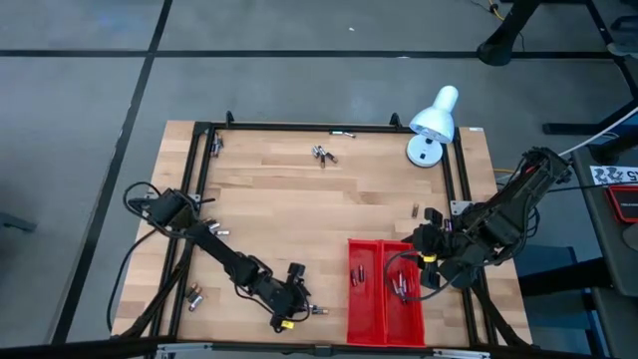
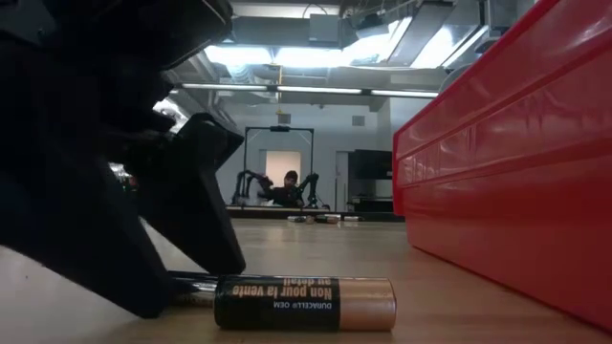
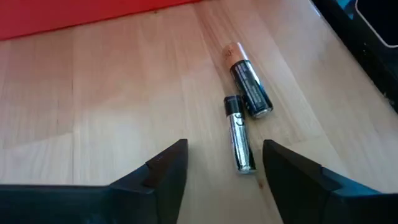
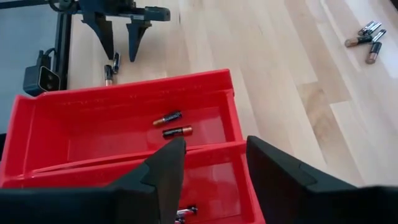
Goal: Sort batteries
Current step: Put the silver battery into the right red bin
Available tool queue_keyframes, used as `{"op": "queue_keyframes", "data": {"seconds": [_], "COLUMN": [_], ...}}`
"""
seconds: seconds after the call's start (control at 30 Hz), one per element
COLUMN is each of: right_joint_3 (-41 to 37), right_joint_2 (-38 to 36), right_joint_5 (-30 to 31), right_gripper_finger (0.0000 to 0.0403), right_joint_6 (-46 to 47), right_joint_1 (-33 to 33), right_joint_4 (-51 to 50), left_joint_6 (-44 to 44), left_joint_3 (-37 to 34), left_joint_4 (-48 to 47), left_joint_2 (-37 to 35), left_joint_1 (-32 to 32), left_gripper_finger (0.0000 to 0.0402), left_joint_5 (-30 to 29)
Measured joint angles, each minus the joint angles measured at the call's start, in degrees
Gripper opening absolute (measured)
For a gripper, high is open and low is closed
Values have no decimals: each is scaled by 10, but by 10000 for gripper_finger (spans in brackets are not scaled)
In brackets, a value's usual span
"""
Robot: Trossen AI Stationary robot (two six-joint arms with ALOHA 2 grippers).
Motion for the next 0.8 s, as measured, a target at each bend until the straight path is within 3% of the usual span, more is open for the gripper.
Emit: {"op": "queue_keyframes", "data": {"seconds": [0.4, 0.53, 0.8], "right_joint_3": [0, 0, 0], "right_joint_2": [0, 0, 0], "right_joint_5": [17, 35, 46], "right_gripper_finger": [172, 172, 172], "right_joint_6": [4, 16, 19], "right_joint_1": [0, 0, 0], "right_joint_4": [7, 8, 29], "left_joint_6": [27, -13, -62], "left_joint_3": [1, 0, -3], "left_joint_4": [-15, 9, 25], "left_joint_2": [4, 22, 36], "left_joint_1": [-7, -6, -7], "left_gripper_finger": [43, 40, 74], "left_joint_5": [1, 0, 10]}}
